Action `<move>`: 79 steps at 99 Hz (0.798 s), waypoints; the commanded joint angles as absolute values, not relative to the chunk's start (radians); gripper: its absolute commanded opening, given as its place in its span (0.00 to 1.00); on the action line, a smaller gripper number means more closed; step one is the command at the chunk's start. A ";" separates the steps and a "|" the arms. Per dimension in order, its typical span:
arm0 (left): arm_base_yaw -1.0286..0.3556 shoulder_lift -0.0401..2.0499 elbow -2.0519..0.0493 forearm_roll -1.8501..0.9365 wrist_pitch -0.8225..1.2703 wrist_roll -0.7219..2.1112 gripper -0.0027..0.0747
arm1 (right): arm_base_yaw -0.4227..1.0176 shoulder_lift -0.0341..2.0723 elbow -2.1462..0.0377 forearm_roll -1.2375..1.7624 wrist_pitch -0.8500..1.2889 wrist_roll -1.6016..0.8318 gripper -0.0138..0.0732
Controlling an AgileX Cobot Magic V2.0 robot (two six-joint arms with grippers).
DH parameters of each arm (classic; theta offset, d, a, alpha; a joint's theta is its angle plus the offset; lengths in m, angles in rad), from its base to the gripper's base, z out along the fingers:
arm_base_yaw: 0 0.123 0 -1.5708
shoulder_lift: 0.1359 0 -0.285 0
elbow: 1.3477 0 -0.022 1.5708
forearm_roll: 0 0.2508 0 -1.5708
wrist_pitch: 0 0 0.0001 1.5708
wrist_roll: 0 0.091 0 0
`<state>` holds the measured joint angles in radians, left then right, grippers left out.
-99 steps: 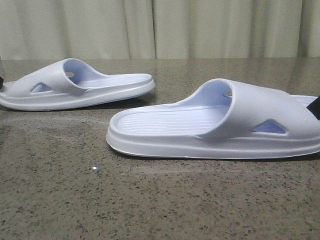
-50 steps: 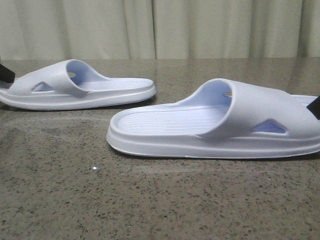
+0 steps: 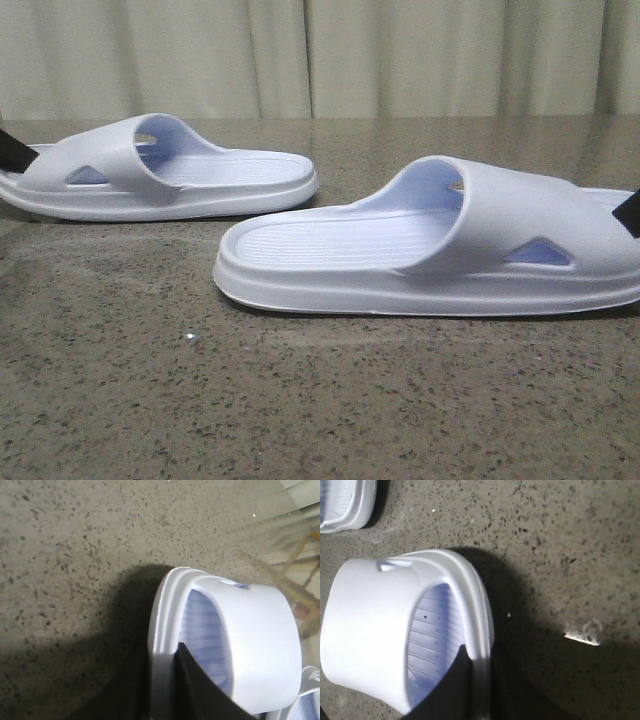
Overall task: Insert blue slippers together front up
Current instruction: 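Lift both slippers off the table and bring them together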
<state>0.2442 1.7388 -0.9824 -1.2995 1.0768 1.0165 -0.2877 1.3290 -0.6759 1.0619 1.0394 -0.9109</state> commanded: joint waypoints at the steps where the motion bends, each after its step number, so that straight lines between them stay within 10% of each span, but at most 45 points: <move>1: 0.233 1.691 -0.998 -1.341 1.142 1.010 0.05 | -0.291 1.313 -0.713 1.129 1.048 -0.932 0.04; 79: 0.329 1.384 -0.998 -1.392 1.267 0.964 0.05 | -0.384 1.270 -0.877 1.405 1.255 -0.993 0.04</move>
